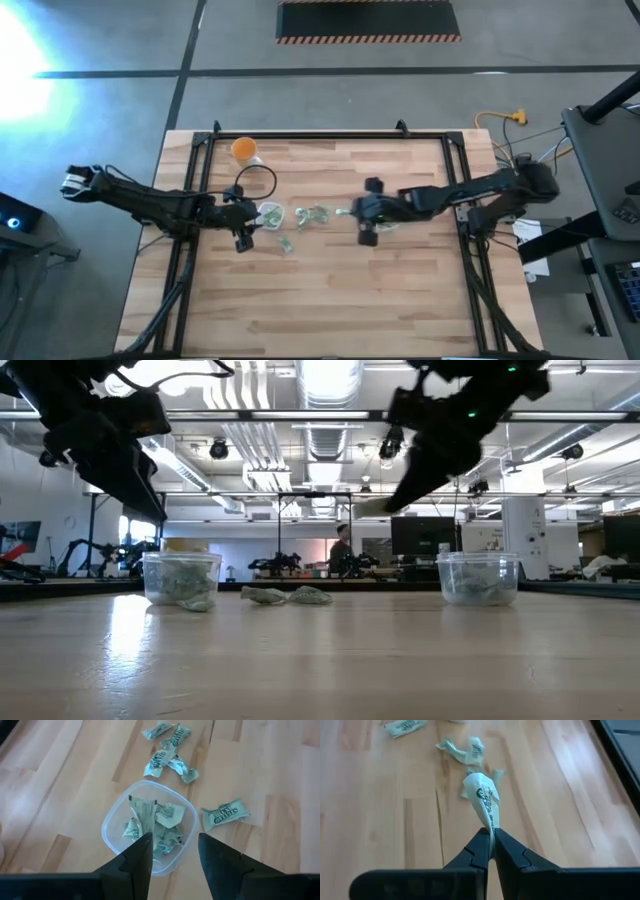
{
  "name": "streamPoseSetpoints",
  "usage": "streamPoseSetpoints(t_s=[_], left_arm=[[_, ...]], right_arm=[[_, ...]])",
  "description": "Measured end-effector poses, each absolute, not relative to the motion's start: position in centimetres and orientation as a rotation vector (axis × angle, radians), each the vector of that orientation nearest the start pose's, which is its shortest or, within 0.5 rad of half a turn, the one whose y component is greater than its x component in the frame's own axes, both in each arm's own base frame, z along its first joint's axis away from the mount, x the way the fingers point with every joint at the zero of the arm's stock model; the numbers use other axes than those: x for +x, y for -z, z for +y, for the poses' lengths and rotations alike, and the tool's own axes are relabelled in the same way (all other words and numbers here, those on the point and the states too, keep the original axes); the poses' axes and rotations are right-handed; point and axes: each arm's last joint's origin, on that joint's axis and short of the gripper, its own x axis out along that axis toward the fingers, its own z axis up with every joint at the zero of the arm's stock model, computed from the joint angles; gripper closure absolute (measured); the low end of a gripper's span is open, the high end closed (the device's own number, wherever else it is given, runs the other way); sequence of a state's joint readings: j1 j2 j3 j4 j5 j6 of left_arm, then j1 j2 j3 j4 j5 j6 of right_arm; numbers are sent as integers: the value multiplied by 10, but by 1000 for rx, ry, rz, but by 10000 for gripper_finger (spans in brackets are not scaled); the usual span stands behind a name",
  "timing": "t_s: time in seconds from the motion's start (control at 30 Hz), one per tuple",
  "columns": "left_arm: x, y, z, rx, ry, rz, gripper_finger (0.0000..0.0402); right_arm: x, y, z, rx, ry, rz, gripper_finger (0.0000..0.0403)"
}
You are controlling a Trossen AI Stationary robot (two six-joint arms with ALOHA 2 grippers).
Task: Pick and place Stevia / Truvia into bins
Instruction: Put the stevia packet into the right transparent container
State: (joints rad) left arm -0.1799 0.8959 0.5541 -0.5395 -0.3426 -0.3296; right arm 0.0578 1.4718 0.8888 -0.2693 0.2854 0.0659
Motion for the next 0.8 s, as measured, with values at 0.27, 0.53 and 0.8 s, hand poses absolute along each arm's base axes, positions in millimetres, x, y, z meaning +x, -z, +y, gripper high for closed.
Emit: streamPoseSetpoints(t_s=[0.27,0.53,0.8], left_arm=[[169,-214,-21,-36,-269,767,260],[172,-216,-21,-23,-257,740,260],[172,-216,-21,-24,-257,738,260]], right_arm=[[229,-212,5,35,294,817,390],[192,-207,3,131,328,802,390],[185,-193,7,219,233,862,390]])
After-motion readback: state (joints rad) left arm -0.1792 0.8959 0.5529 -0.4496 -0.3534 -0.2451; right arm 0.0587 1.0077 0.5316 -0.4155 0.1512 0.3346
